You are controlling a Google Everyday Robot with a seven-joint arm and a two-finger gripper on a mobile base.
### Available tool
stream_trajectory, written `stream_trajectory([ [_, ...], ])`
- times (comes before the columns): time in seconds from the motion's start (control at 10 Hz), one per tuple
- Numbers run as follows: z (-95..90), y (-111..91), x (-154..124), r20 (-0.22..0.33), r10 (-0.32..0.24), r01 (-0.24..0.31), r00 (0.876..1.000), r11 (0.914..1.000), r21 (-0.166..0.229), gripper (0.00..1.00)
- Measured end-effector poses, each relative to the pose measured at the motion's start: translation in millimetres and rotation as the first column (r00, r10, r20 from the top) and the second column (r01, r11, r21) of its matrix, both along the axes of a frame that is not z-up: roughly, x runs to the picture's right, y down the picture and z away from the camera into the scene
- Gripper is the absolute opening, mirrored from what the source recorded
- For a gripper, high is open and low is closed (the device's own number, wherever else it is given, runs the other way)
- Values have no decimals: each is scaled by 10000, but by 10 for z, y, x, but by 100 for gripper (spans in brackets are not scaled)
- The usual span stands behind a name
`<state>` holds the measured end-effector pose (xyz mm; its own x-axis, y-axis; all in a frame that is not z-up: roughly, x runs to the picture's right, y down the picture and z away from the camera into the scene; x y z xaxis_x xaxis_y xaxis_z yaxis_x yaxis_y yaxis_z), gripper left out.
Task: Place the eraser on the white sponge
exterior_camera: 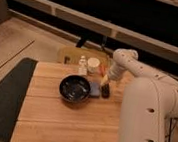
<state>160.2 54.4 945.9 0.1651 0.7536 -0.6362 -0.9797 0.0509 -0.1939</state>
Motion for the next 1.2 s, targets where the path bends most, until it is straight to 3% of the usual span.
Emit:
stream_trajectory([
  [0.4,181,178,-75,51,-164,167,9999,9974,-695,64],
  [0.6,234,214,-98,152,-213,226,9997,9955,-919,48],
  [1.0,275,119,-55,160,-381,391,9991,9970,-671,9],
  [1.1,270,81,-83,195,-392,402,9990,9977,-552,1],
  [1.2,240,57,-84,210,-372,382,9991,9980,-496,0],
])
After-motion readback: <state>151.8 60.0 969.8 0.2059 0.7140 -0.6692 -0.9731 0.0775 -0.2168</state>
